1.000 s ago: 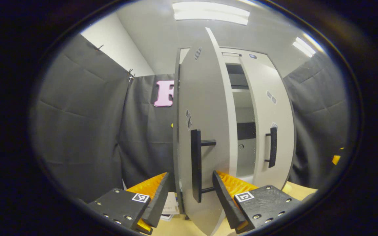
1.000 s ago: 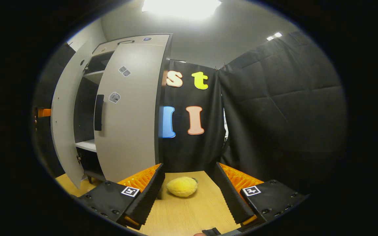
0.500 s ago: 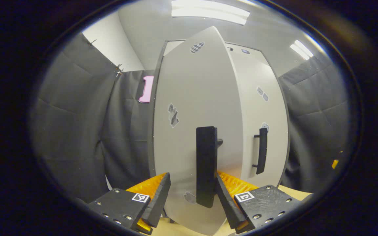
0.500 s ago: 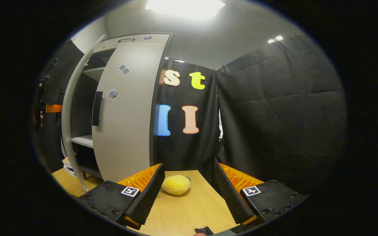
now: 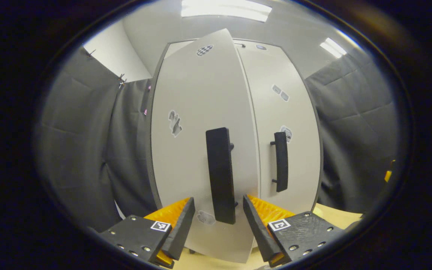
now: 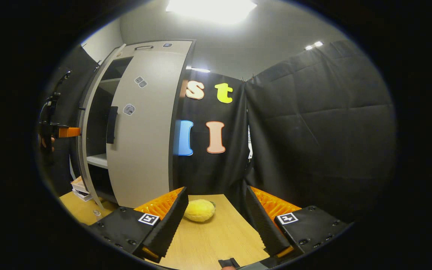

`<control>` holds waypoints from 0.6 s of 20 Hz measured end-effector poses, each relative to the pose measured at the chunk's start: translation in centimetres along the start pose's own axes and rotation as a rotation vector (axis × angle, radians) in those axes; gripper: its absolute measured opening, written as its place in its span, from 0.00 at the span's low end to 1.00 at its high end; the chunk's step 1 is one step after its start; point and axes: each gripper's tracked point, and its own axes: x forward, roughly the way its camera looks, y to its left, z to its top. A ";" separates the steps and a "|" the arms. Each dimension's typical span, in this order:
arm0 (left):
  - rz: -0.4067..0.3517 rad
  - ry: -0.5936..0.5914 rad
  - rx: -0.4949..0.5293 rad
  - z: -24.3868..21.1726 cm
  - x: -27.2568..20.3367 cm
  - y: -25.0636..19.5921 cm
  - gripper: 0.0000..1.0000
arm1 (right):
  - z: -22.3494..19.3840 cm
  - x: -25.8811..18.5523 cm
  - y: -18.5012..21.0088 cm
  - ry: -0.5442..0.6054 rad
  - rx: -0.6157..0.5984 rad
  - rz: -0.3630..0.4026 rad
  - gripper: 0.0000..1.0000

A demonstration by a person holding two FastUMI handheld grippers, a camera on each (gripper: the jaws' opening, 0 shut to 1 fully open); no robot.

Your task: Grasp the bottle in the cabinet with the left hand and place it on the coaster, then close the right door with the right hand and the left door with the left hand.

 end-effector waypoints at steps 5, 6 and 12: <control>0.068 -0.023 0.021 1.1 -6.5 0.6 0.85 | 2.3 -0.1 1.8 -0.043 0.014 0.102 0.98; 0.088 -0.023 0.031 1.1 -8.0 0.9 0.85 | 2.6 -0.3 2.2 -0.047 0.017 0.125 0.98; 0.164 -0.008 0.043 0.3 -15.7 2.7 0.85 | 3.8 -2.3 5.8 -0.074 0.048 0.247 0.98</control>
